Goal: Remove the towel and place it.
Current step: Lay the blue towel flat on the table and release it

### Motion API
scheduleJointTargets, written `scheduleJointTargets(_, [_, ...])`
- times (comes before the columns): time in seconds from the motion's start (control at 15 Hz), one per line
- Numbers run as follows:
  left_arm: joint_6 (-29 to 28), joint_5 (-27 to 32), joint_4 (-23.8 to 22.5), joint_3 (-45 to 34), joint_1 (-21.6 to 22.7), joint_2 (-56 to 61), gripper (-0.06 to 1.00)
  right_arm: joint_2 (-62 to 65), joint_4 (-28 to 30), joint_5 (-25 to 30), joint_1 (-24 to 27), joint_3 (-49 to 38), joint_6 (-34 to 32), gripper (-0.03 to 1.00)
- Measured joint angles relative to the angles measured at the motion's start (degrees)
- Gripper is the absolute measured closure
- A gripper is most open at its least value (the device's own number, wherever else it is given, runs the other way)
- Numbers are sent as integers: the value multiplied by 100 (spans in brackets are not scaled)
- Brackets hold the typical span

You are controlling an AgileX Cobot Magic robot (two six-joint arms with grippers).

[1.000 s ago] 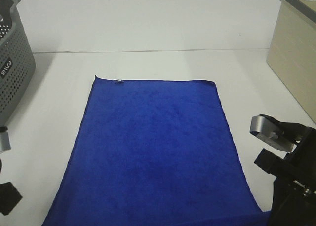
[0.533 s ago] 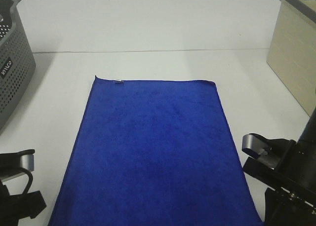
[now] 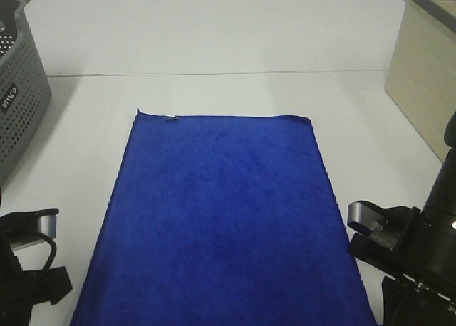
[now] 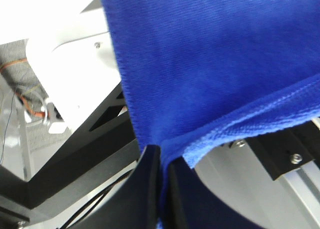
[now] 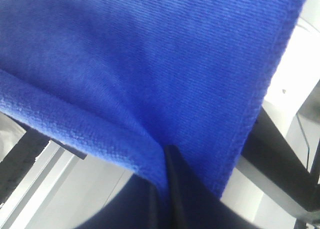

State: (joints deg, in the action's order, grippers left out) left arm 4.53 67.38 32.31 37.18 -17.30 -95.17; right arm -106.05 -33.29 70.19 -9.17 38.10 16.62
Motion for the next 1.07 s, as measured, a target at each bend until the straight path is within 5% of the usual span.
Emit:
scheduleJointTargets(0.2, [0, 52, -275, 0, 11, -206, 89, -138, 223, -57, 11, 0, -74, 89])
scheduleJointTargets(0.33, [0, 103, -527, 0, 46, -206, 76, -138, 395, -103, 29, 0, -80, 80])
scheduleJointTargets(0.73, [97, 183, -647, -6, 46, -206, 40, -138, 607, -109, 63, 0, -447, 40])
scheduleJointTargets(1.07, [132, 195, -561, 183, 46, -40, 35, -143, 613, -97, 63, 281, -527, 35])
